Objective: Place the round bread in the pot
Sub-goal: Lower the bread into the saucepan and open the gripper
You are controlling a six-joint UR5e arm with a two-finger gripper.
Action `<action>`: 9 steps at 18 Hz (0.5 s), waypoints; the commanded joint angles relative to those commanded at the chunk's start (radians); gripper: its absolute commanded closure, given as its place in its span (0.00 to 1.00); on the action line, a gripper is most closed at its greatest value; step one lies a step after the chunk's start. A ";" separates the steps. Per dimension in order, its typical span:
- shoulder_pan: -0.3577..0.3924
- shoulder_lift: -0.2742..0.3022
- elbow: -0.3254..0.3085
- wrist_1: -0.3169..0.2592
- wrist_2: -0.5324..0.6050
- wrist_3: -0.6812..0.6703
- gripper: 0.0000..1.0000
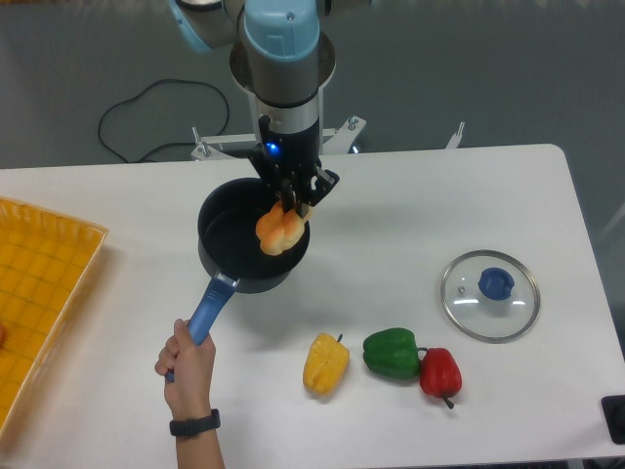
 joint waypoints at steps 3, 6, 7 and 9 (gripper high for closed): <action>-0.035 -0.002 0.000 0.000 0.029 -0.003 0.00; -0.046 -0.003 0.000 0.000 0.032 -0.031 0.00; -0.066 -0.006 0.000 0.000 0.040 -0.041 0.00; -0.109 -0.018 0.000 0.000 0.069 -0.070 0.00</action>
